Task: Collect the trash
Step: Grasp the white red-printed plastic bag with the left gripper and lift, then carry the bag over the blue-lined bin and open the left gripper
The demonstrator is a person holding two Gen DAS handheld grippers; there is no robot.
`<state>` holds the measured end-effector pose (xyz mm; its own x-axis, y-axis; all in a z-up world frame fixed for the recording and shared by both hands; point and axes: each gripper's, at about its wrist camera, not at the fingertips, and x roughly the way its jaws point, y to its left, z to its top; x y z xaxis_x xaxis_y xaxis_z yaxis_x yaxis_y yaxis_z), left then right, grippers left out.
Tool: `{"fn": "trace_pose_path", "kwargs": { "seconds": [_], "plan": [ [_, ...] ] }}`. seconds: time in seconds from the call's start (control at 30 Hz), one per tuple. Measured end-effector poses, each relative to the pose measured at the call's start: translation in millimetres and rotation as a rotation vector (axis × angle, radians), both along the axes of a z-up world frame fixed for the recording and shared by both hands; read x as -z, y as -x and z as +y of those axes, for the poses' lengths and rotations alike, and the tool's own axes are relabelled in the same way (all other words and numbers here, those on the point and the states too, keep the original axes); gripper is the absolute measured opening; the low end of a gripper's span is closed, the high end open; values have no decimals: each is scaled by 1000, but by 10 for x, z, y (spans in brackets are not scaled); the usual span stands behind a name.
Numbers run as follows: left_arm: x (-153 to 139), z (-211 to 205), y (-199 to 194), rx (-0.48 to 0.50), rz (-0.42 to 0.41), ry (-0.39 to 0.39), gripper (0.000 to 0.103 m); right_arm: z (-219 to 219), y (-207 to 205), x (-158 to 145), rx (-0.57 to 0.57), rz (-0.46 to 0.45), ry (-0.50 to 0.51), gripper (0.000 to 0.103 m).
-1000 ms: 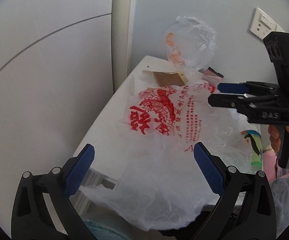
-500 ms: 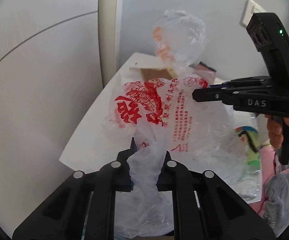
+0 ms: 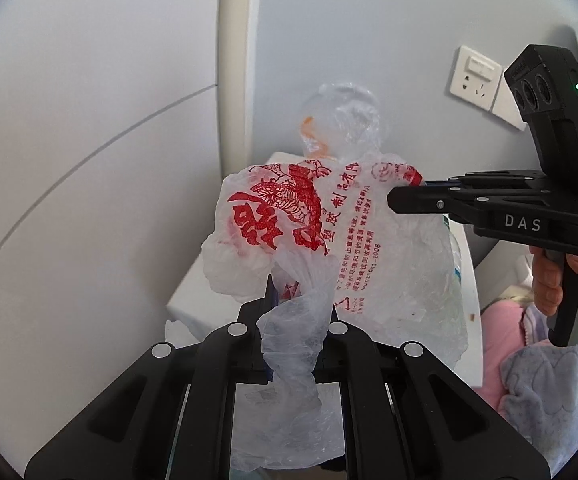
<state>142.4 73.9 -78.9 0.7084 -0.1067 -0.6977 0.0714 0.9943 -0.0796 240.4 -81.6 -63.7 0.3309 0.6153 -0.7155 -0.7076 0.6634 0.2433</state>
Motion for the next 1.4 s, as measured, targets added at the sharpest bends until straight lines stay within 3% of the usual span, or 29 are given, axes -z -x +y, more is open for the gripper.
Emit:
{"fn": "trace_pose_path", "kwargs": {
  "seconds": [0.3,0.6,1.0,1.4],
  "plan": [
    [-19,386,857,-118,4,-13,8,589,743,21,-131,7,-2,8],
    [332,887,1602,-268,80,-3,8,1394,1450,478,-291,59,46,8],
    [1335,1460,2032,-388,250,76,8,2086,2004,1501,-403,161,178,8],
    [2430,1637,1799,-417,439,187,8,2401,1934,2488,-410,293,290,8]
  ]
}}
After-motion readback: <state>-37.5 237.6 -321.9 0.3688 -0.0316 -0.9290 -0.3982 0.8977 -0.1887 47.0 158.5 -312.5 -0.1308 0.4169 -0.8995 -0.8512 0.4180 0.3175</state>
